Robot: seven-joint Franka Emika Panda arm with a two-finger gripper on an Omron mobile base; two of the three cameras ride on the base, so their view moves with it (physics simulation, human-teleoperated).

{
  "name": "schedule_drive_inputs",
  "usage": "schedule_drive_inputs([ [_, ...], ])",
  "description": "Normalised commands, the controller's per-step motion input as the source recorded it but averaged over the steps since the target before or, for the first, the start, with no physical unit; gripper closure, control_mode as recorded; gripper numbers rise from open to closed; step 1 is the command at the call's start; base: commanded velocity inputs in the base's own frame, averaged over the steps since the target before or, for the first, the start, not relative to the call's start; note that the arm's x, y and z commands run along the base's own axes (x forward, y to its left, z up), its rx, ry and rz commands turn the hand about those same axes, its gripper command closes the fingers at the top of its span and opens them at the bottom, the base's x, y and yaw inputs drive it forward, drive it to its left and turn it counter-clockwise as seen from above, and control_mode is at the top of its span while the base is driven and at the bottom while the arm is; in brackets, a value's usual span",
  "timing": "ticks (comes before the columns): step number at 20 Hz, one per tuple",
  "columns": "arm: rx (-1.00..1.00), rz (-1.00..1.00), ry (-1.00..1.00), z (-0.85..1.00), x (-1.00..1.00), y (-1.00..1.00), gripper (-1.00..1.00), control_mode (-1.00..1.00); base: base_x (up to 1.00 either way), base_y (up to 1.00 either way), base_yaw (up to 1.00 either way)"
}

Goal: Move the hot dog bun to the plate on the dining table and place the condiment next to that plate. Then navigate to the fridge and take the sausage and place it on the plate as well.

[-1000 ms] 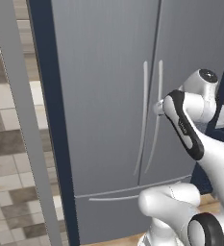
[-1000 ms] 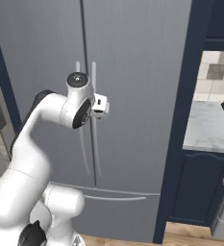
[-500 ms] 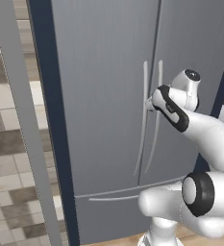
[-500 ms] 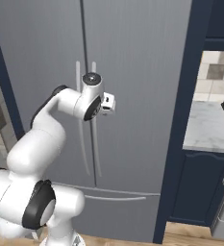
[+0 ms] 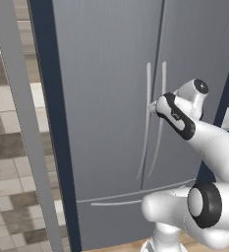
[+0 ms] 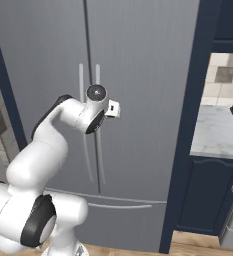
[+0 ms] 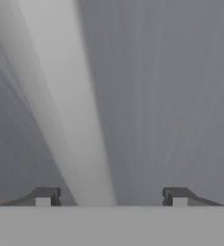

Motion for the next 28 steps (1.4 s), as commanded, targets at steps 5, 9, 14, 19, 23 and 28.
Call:
schedule_drive_inputs([
  [5,0.00,0.00,-0.09,-0.10,0.03,-0.06,1.00,-1.00,0.00,0.00,0.00],
  [9,0.00,0.00,-0.09,0.00,-0.16,-0.53,1.00,-1.00,0.00,0.00,0.00],
  [14,0.01,0.00,-0.02,0.00,-0.75,-0.94,1.00,-1.00,0.00,0.00,0.00],
  [19,0.05,0.00,-0.05,0.00,-1.00,-1.00,1.00,-1.00,0.00,0.00,0.00],
  [23,0.04,0.00,-0.12,0.00,-0.99,-1.00,1.00,-1.00,0.00,0.00,0.00],
  [28,0.02,-0.04,-0.12,0.00,-0.77,-1.00,1.00,-1.00,0.00,0.00,0.00],
])
